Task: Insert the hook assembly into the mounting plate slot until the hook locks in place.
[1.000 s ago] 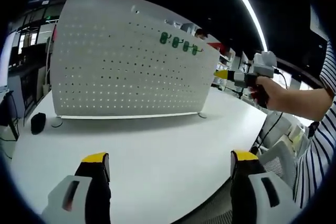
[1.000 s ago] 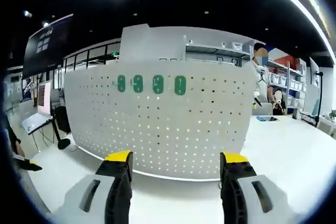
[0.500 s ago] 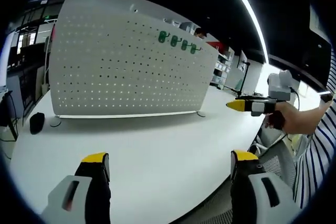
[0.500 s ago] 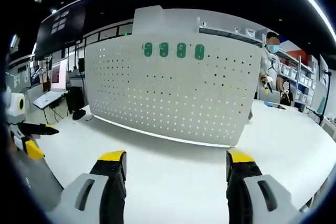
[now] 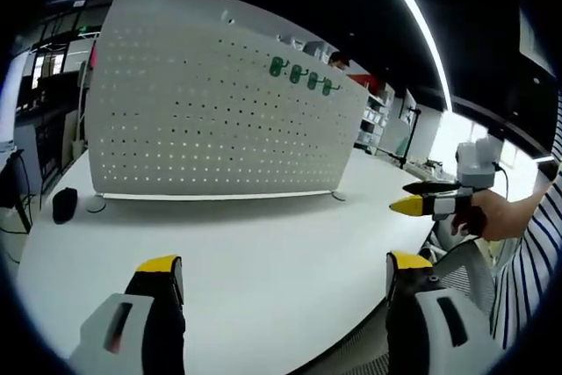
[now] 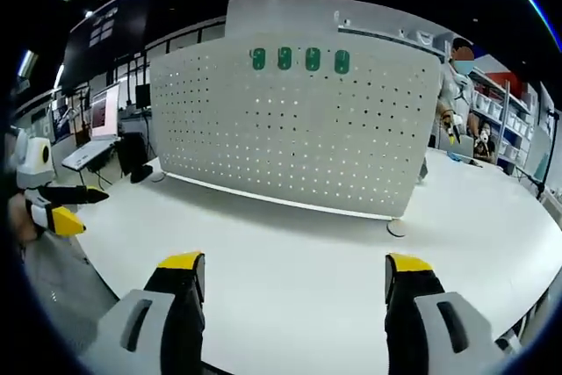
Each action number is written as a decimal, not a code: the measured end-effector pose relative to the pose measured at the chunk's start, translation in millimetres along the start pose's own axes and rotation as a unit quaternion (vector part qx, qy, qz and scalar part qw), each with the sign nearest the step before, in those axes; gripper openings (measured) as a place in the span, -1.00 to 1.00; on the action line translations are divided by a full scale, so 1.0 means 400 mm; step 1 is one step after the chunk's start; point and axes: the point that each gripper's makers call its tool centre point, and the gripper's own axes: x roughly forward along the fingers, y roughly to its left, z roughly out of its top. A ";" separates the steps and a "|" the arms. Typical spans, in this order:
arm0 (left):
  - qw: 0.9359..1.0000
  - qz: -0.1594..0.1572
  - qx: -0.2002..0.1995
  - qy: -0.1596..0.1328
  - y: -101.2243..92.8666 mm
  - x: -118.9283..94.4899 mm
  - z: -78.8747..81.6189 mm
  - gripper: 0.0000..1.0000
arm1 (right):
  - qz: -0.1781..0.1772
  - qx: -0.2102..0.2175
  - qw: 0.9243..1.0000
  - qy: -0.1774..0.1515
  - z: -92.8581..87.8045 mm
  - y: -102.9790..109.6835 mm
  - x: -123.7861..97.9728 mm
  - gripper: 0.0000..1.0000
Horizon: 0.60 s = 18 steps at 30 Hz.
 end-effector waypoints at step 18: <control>1.000 -0.002 0.000 -0.002 -0.002 -0.004 0.001 0.94 | 0.002 -0.018 1.000 -0.004 -0.010 0.016 -0.016 0.62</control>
